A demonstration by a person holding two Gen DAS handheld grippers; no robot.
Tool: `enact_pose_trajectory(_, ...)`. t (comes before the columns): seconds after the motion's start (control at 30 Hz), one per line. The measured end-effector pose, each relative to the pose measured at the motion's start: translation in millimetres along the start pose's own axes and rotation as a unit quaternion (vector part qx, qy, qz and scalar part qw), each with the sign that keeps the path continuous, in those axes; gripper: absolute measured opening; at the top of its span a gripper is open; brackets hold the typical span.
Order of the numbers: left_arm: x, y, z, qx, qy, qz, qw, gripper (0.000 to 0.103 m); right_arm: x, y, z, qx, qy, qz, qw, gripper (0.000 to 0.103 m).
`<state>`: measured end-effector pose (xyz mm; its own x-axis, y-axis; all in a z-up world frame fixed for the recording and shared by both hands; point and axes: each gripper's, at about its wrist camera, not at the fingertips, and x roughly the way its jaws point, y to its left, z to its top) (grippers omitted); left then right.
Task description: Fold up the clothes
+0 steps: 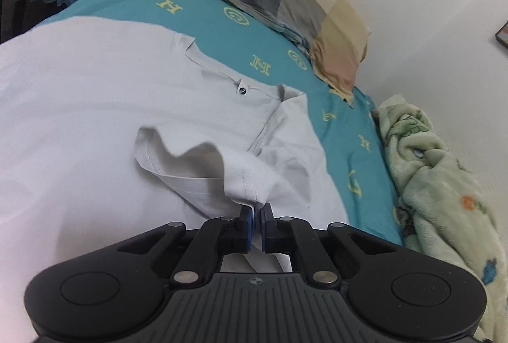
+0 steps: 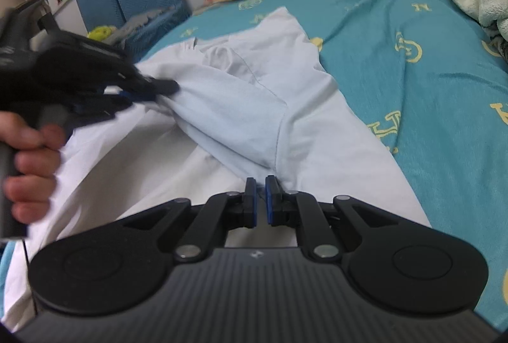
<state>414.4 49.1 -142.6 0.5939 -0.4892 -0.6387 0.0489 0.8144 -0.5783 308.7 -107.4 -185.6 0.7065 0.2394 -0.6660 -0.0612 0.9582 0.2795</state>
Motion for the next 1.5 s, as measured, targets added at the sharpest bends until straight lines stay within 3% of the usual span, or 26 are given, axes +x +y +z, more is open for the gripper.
enact_pose_trajectory(0.07,-12,6,5,-0.011,0.009,0.003,0.9999,0.005,-14,4,8,-0.007,-0.012,0.008,1.000,0.009)
enact_pose_trajectory(0.2,-12,28,1,-0.001,0.025,0.048,0.9986,0.005,-34,9,18,-0.018,-0.029,0.021,0.999,0.009)
enact_pose_trajectory(0.33,0,48,-11,-0.001,0.026,0.056,0.9981,0.006,-15,4,2,-0.022,0.002,0.010,1.000,0.009)
enact_pose_trajectory(0.4,-5,40,-12,0.015,0.019,0.057,0.9981,0.007,1,-2,-11,-0.017,0.025,0.003,1.000,0.009)
enact_pose_trajectory(0.5,-17,27,-13,0.034,0.014,0.061,0.9975,0.010,0,-7,-12,-0.003,0.018,0.013,1.000,0.009)
enact_pose_trajectory(0.57,-27,17,-15,0.046,0.010,0.063,0.9969,0.021,-10,-10,-10,0.009,0.010,0.017,1.000,0.010)
enact_pose_trajectory(0.7,-74,-5,-35,0.068,-0.003,0.064,0.9956,0.026,-47,-11,-12,0.024,-0.001,0.020,1.000,0.010)
enact_pose_trajectory(0.77,-99,-14,-51,0.071,-0.009,0.057,0.9958,0.036,-76,-6,-19,0.013,-0.009,0.015,1.000,0.010)
enact_pose_trajectory(0.9,-147,-28,-97,0.075,-0.001,0.043,0.9962,0.038,-134,4,-35,-0.007,-0.026,0.008,1.000,0.010)
enact_pose_trajectory(1.03,-184,-46,-151,0.102,0.002,0.021,0.9946,0.046,-189,9,-59,-0.029,-0.047,-0.008,0.998,0.010)
enact_pose_trajectory(1.17,-198,-68,-209,0.133,0.014,-0.016,0.9909,0.051,-240,7,-66,-0.014,-0.090,-0.011,0.996,0.010)
enact_pose_trajectory(1.33,-188,-116,-278,0.222,0.061,-0.042,0.9721,0.052,-279,-11,-75,0.006,-0.132,-0.055,0.990,0.011)
enact_pose_trajectory(1.5,-154,-162,-320,0.282,0.106,-0.054,0.9521,0.052,-293,-52,-86,0.087,-0.137,-0.079,0.984,0.012)
